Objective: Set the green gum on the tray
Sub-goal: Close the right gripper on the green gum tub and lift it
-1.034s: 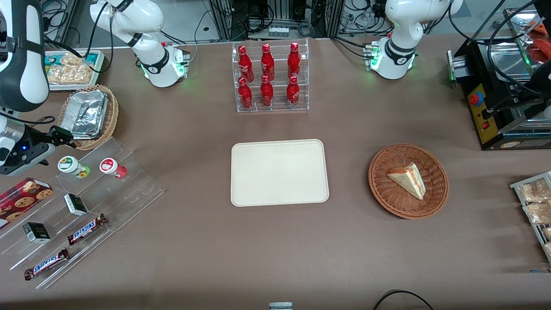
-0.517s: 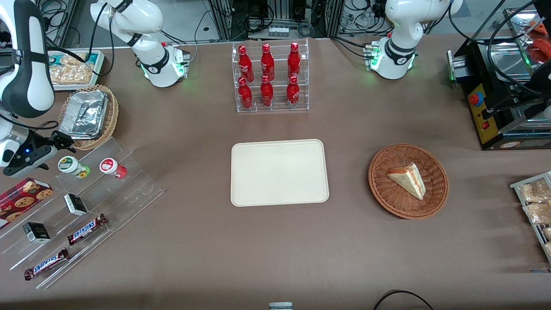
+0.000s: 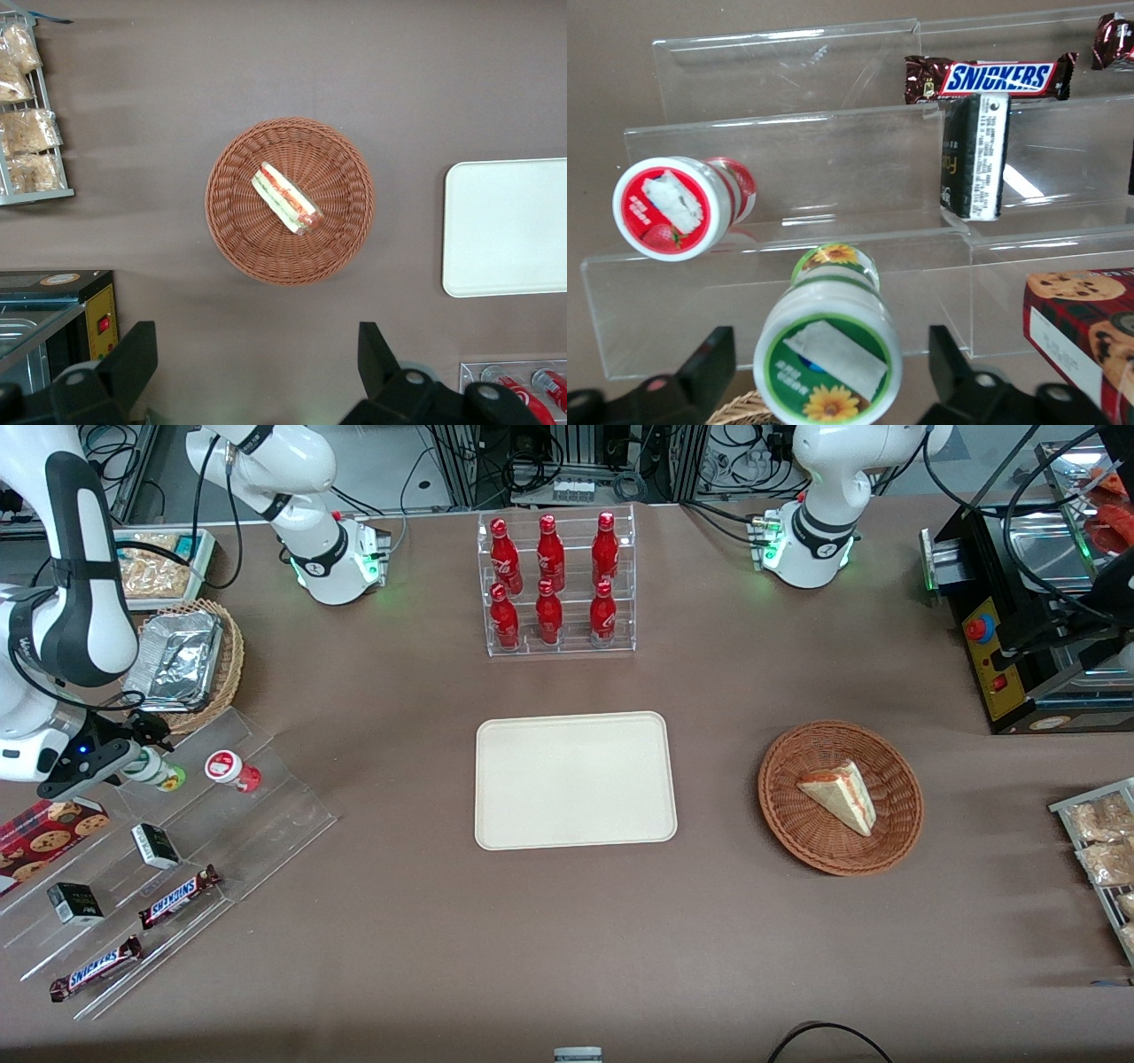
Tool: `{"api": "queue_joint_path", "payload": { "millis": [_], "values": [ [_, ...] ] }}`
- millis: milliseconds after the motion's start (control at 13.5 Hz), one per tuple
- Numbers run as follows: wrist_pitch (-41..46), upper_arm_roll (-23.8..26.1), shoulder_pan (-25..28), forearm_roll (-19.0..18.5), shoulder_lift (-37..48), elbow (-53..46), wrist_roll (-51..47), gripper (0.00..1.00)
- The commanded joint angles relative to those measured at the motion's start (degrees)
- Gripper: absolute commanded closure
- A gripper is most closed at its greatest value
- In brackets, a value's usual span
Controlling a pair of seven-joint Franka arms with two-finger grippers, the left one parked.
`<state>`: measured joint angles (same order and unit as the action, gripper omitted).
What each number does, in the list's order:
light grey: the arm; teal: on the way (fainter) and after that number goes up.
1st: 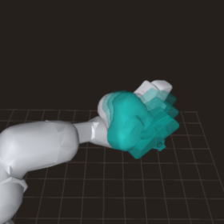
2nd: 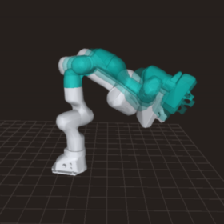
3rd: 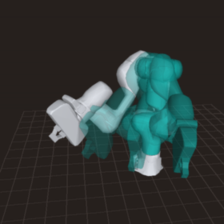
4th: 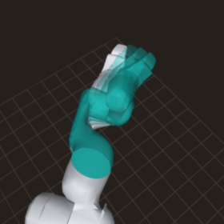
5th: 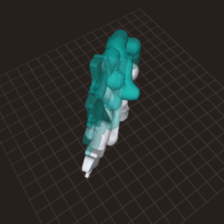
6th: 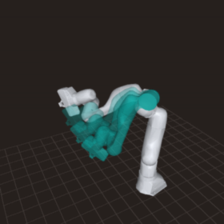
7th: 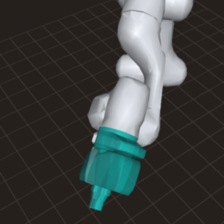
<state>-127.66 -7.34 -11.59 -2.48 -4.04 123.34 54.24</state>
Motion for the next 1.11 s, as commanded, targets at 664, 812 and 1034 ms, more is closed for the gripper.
{"api": "queue_joint_path", "payload": {
  "millis": [664, 812, 1034],
  "values": [
    [9.9, 1.0, 3.0, 1.2, 0.9, -7.0, -3.6, 1.00],
    [15.2, 1.0, 5.6, 1.2, 0.5, -10.9, -6.8, 1.00],
    [20.2, 1.0, 11.3, 1.2, 0.4, -14.0, -15.5, 1.00]
  ]
}}
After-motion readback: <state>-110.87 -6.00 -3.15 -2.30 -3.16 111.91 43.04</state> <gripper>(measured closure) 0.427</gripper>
